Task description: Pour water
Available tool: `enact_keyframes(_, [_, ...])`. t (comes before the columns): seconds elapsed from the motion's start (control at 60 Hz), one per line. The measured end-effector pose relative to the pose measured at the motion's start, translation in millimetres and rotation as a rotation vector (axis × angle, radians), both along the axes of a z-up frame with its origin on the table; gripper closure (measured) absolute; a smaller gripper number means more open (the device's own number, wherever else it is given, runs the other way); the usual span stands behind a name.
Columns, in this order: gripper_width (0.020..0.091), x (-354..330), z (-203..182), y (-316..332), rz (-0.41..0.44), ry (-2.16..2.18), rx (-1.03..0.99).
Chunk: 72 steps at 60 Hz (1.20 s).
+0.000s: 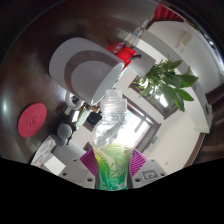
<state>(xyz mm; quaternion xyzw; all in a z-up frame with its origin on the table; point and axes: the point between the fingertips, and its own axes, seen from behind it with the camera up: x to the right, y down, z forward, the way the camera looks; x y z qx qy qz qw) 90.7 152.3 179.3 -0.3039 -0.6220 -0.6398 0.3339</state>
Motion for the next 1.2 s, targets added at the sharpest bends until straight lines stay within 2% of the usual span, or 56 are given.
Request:
enact_keyframes(0.017, [0.0741,0,1,0,0.003,0.020,-0.006])
enact_keyframes(0.15, [0.0738,16,14,-10,-0.022,0.436,-0.027])
enact_keyframes(0.267, [0.0740,34,6,-25,-0.114,1.085,-0.097])
enact_keyframes(0.35, [0.0725,40,13,-22,-0.105,1.506,-0.200])
enact_keyframes(0.367, [0.0725,32,10,-29,-0.112,1.579,-0.163])
enact_keyframes(0.4, [0.0726,44,12,-20,-0.091,1.703,-0.203])
enact_keyframes(0.5, [0.0724,53,1,-13,-0.103,1.981,-0.264])
enact_keyframes(0.517, [0.0725,30,-5,-21,-0.116,2.019,-0.234])
enact_keyframes(0.633, [0.0725,48,-24,-14,-0.088,2.159,-0.296])
enact_keyframes(0.75, [0.0724,33,-48,-8,-0.083,2.208,-0.324])
enact_keyframes(0.867, [0.0713,33,-77,-6,-0.108,2.164,-0.320])
enact_keyframes(0.9, [0.0721,33,-72,-6,-0.066,2.162,-0.294])
enact_keyframes(1.05, [0.0721,38,-74,-7,-0.072,2.192,-0.267])
enact_keyframes(1.1, [0.0701,37,-73,-9,-0.073,2.182,-0.270])
enact_keyframes(1.2, [0.0603,36,-74,-8,-0.092,2.169,-0.273])
